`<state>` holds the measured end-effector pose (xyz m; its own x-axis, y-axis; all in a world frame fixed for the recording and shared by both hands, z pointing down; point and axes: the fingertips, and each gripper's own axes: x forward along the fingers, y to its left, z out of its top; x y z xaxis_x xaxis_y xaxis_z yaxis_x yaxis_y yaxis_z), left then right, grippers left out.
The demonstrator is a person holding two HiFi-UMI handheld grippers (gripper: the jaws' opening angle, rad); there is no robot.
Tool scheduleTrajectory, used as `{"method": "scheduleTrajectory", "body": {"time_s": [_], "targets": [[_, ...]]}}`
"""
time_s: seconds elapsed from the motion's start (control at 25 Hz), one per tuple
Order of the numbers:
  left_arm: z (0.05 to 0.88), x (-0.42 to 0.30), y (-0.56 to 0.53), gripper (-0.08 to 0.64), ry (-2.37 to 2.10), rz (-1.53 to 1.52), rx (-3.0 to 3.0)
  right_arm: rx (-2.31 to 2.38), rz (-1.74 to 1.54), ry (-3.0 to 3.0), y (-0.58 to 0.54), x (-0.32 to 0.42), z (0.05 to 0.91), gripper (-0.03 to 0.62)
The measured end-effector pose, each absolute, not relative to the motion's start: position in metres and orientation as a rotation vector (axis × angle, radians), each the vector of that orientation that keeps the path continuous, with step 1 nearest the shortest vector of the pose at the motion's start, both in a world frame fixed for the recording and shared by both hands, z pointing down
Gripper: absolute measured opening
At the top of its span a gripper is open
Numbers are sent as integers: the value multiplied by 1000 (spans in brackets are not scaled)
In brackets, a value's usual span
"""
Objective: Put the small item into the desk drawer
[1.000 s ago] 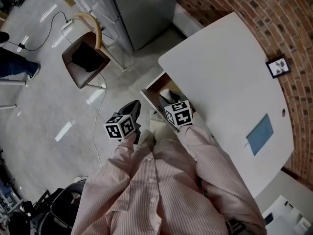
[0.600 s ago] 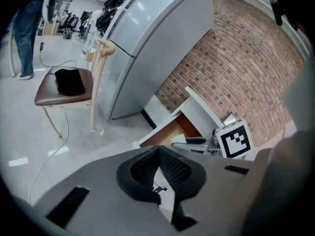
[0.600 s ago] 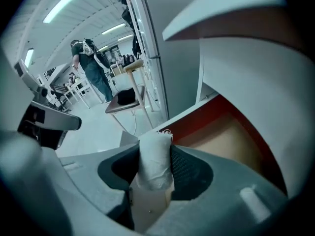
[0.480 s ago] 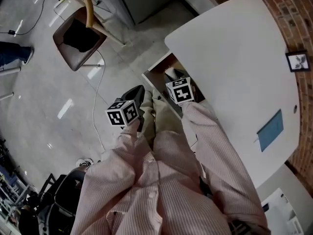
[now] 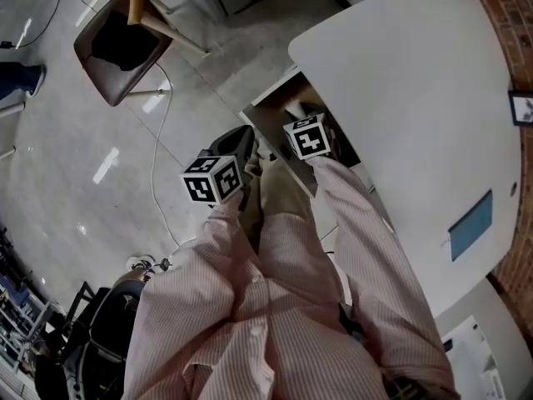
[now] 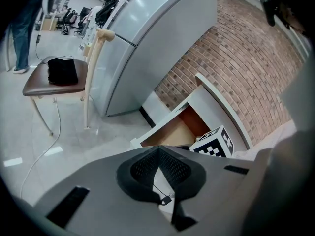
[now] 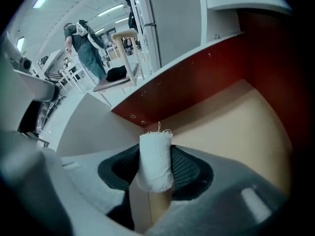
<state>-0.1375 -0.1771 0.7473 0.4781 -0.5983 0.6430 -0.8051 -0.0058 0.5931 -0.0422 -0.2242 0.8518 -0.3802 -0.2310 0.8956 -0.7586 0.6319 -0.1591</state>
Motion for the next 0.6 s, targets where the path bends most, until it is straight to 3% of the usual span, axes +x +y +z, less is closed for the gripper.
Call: {"method": "scheduleTrajectory", "body": {"time_s": [0.6], "targets": [[751,-129,-183,1,-1205,238,1720,812,700,-1826,-222,-32,881,178]]}}
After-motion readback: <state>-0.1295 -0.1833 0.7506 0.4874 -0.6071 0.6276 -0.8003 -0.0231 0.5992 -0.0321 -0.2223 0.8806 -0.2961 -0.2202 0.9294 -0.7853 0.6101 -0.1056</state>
